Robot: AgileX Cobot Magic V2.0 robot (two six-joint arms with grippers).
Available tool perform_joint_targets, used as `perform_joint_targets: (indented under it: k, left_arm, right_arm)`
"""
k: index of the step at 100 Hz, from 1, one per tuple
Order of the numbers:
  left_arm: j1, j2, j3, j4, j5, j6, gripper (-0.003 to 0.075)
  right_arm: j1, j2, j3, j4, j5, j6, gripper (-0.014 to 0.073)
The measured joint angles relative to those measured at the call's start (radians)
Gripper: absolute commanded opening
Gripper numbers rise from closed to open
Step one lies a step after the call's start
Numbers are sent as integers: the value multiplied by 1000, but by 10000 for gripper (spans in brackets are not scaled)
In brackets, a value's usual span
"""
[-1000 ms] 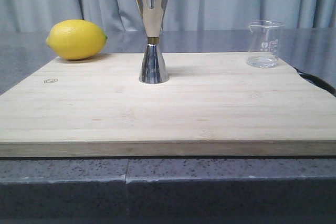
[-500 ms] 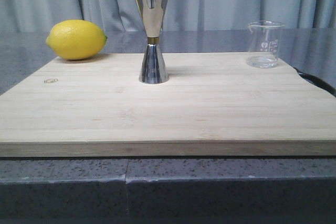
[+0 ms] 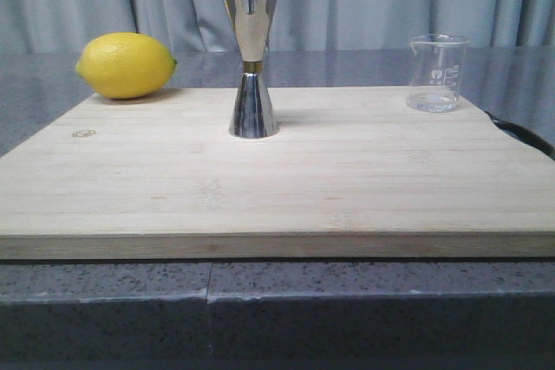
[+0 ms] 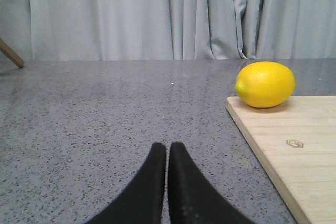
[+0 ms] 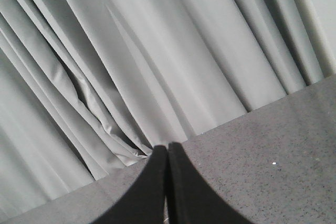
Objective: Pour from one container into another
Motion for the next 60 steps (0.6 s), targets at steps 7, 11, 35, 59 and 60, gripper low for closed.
perform_joint_targets:
  k: [7, 11, 35, 59, 60]
  left_arm:
    - [0, 0, 0, 0, 0, 0, -19]
    - [0, 0, 0, 0, 0, 0, -19]
    - [0, 0, 0, 0, 0, 0, -19]
    - [0, 0, 0, 0, 0, 0, -19]
    - [0, 0, 0, 0, 0, 0, -19]
  right_arm:
    - [0, 0, 0, 0, 0, 0, -71]
    - [0, 0, 0, 0, 0, 0, -71]
    - [-6, -26, 15, 0, -9, 0, -71]
    - [-116, -224, 172, -8, 21, -6, -71]
    - [-119, -230, 179, -10, 23, -6, -71]
